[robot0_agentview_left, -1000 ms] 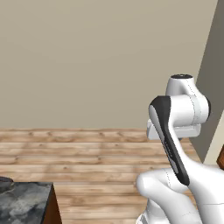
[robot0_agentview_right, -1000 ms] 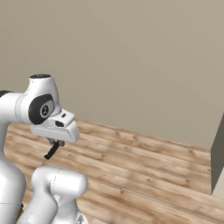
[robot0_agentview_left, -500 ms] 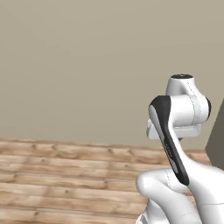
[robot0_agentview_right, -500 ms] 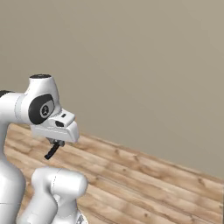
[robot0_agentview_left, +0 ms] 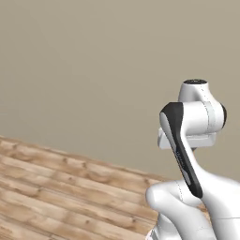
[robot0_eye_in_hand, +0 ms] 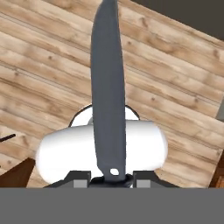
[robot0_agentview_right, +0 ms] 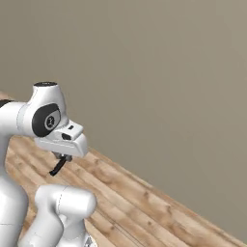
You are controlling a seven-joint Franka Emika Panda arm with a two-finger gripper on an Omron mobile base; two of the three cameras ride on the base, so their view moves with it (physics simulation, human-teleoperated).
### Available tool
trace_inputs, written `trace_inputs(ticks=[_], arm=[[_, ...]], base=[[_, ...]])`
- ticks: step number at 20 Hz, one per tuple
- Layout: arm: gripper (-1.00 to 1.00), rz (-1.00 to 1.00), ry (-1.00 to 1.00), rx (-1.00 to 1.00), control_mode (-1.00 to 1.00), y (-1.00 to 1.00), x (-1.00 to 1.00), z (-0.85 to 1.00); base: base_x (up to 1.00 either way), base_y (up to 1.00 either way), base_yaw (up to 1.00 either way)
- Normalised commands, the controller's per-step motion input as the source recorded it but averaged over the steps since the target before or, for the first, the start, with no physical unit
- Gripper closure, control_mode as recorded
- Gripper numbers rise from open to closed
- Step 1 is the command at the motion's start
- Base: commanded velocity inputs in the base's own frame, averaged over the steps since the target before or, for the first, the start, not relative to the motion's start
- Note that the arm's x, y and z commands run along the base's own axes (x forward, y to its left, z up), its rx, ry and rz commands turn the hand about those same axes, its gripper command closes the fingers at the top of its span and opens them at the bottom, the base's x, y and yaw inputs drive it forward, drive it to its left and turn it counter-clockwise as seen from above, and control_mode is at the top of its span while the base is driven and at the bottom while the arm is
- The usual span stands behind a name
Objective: Retrieve the butter from the fridge and place it on a plate on the dining table. Then retrieve the butter knife by the fridge and place it near the plate.
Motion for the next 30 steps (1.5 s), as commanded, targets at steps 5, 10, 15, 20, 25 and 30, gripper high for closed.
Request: trace_inputs(ticks=[5,10,15,20,25,30], arm=[[1.00,0.00,0.00,0.00,1.00,0.00,0.00,0.00],[1.00,0.00,0.00,0.00,1.00,0.00,0.00,0.00],[1.00,0.00,0.00,0.00,1.00,0.00,0.00,0.00],[1.00,0.00,0.00,0.00,1.00,0.00,0.00,0.00],[1.00,0.00,0.00,0.00,1.00,0.00,0.00,0.00],[1.00,0.00,0.00,0.00,1.00,0.00,0.00,0.00]], base=[[0.91,0.00,0.56],[0.90,0.00,0.58],[0.85,0.00,0.60],[0.79,-0.02,0.62],[0.69,-0.05,0.64],[0.59,-0.06,0.67]])
